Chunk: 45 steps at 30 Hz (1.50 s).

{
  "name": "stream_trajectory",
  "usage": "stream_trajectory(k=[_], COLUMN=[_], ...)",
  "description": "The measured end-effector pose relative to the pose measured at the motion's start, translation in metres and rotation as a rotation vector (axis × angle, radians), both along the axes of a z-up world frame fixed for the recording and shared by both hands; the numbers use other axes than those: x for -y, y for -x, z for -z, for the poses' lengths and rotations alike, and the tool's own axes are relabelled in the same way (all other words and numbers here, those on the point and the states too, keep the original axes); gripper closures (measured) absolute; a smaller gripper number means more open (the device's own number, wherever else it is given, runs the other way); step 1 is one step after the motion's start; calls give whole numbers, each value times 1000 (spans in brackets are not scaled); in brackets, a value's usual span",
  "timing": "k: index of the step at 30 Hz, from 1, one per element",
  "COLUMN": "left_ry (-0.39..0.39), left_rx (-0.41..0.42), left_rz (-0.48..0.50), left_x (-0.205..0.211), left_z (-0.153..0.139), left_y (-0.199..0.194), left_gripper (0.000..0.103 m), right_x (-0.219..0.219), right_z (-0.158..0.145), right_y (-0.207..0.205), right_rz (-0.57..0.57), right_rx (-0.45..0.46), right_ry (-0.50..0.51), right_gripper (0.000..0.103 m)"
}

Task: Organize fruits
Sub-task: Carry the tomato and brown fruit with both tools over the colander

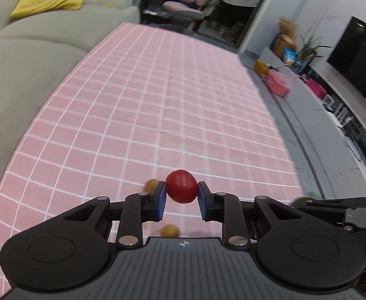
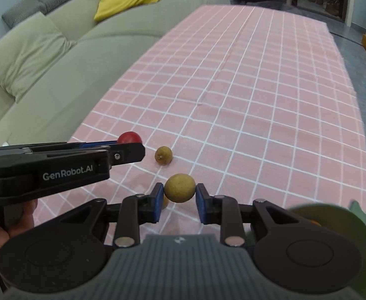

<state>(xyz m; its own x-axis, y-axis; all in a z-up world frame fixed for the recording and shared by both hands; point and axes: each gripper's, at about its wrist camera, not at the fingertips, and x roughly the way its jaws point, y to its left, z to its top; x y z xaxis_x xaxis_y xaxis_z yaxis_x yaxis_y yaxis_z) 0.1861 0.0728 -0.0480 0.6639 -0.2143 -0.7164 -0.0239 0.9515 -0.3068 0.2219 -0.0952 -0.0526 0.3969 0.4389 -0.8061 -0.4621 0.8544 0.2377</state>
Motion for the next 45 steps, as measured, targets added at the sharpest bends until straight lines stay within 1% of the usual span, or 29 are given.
stream_trajectory(k=[7, 11, 15, 19, 22, 26, 29, 32, 35, 39, 45], left_ry=[-35, -22, 7, 4, -3, -35, -70, -75, -85, -89, -121], left_rx=[55, 72, 55, 25, -8, -74, -134, -195, -245, -277, -296], left_rz=[96, 169, 250, 341, 416, 510, 566, 596, 623, 641, 652], left_x=[35, 56, 79, 104, 127, 155, 171, 180, 187, 192, 198], left_z=[-33, -47, -50, -45, -39, -24, -10, 1, 10, 16, 25], left_y=[21, 32, 39, 42, 43, 49, 50, 46, 42, 37, 30], left_gripper=[74, 74, 74, 74, 74, 74, 74, 74, 74, 74, 74], right_x=[39, 68, 101, 130, 145, 154, 160, 165, 162, 155, 144], right_z=[-33, -46, -49, -45, -38, -30, -23, -15, -3, 13, 32], right_y=[37, 59, 77, 91, 99, 103, 105, 102, 93, 80, 62], right_rz=[52, 87, 136, 180, 181, 125, 56, -27, -105, -192, -260], right_rx=[58, 92, 109, 97, 81, 61, 44, 12, -49, -137, -212], right_ry=[-30, -26, 2, 33, 63, 116, 170, 212, 229, 250, 293], right_gripper=[79, 79, 79, 79, 79, 79, 79, 79, 79, 79, 79])
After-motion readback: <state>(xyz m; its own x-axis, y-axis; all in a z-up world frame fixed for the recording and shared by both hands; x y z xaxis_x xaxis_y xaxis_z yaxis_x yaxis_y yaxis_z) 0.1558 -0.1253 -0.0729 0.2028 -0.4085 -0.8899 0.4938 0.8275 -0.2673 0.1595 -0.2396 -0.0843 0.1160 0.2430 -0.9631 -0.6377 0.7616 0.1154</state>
